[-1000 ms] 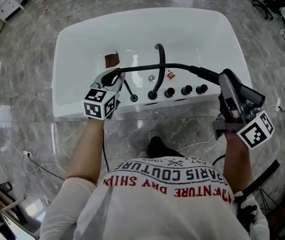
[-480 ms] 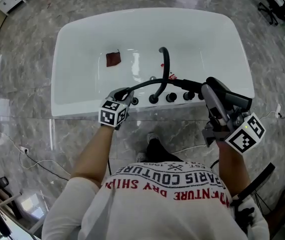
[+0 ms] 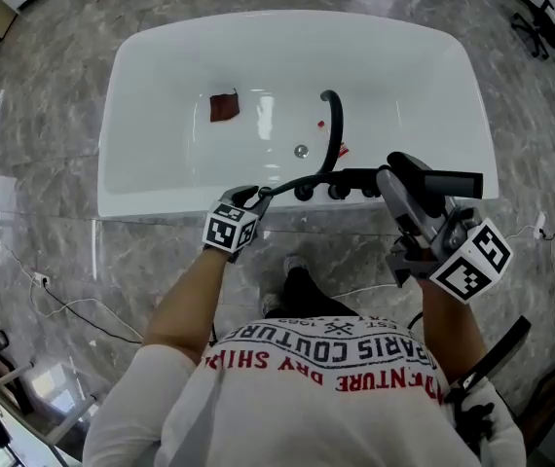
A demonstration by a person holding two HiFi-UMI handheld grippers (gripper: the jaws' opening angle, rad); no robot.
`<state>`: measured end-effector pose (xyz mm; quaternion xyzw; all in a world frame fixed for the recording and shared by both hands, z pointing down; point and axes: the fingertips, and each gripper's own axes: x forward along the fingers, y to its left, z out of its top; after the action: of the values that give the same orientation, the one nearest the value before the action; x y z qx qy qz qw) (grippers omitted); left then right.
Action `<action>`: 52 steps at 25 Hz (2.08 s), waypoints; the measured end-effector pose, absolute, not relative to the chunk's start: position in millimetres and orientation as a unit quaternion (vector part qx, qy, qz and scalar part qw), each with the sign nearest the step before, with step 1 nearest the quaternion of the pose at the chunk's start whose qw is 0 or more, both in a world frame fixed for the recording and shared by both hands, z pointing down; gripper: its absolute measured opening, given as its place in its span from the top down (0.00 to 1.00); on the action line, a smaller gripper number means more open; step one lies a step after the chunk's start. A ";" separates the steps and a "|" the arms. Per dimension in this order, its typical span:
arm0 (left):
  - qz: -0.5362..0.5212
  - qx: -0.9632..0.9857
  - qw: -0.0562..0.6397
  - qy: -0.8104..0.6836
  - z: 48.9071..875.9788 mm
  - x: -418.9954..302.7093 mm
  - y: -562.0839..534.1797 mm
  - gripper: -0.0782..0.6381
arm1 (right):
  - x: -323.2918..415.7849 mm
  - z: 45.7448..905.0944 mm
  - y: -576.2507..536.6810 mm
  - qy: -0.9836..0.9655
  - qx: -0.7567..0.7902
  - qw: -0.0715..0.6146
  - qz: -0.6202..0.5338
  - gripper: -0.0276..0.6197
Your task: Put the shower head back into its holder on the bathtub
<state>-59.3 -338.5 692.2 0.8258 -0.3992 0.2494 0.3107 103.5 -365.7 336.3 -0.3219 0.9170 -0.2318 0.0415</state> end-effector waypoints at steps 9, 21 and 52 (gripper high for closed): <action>0.196 0.832 0.318 -0.410 653.0 -61.0 -325.3 0.74 | 54.8 358.3 -362.8 0.936 -0.284 -0.008 -0.208 0.75; 0.082 0.880 0.278 -0.376 527.4 -61.9 -305.1 0.89 | -10.3 446.8 -360.6 0.944 -0.258 -0.098 -0.180 0.75; 0.027 0.859 0.318 -0.400 506.0 -110.7 -263.9 0.89 | -57.3 706.0 -354.8 0.892 -0.261 -0.306 -0.206 0.76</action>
<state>-110.7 -263.9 506.0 0.8593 -0.3999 0.0274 0.3178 -57.3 -354.8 706.0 -0.2605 0.8922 -0.2059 -0.3062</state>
